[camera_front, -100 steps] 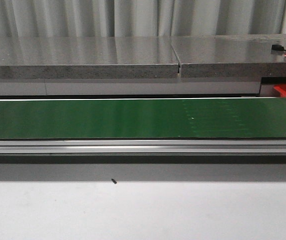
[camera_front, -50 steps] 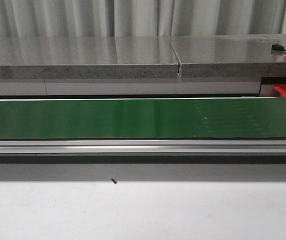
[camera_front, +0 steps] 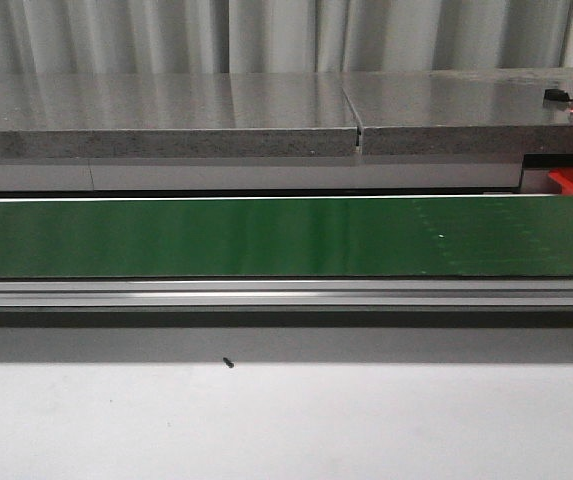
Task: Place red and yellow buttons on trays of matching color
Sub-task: 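Move the open left gripper down over a yellow button in the cluster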
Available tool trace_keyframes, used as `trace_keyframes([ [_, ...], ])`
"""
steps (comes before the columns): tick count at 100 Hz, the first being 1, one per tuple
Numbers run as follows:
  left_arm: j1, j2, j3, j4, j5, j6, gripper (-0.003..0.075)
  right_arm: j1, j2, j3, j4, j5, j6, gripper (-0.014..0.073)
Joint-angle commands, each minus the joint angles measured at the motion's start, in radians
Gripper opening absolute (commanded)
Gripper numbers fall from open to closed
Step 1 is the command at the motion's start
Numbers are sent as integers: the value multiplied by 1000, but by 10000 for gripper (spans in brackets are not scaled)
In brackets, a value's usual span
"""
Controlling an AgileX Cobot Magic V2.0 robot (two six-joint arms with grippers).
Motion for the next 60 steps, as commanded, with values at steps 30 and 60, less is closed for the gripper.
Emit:
trace_keyframes([
  [30, 251, 294, -237, -38, -30, -82, 589, 2, -3, -26, 9, -49, -1, -69],
  [60, 360, 627, -484, -39, -40, -82, 563, 2, -3, -26, 9, -49, -1, -69],
])
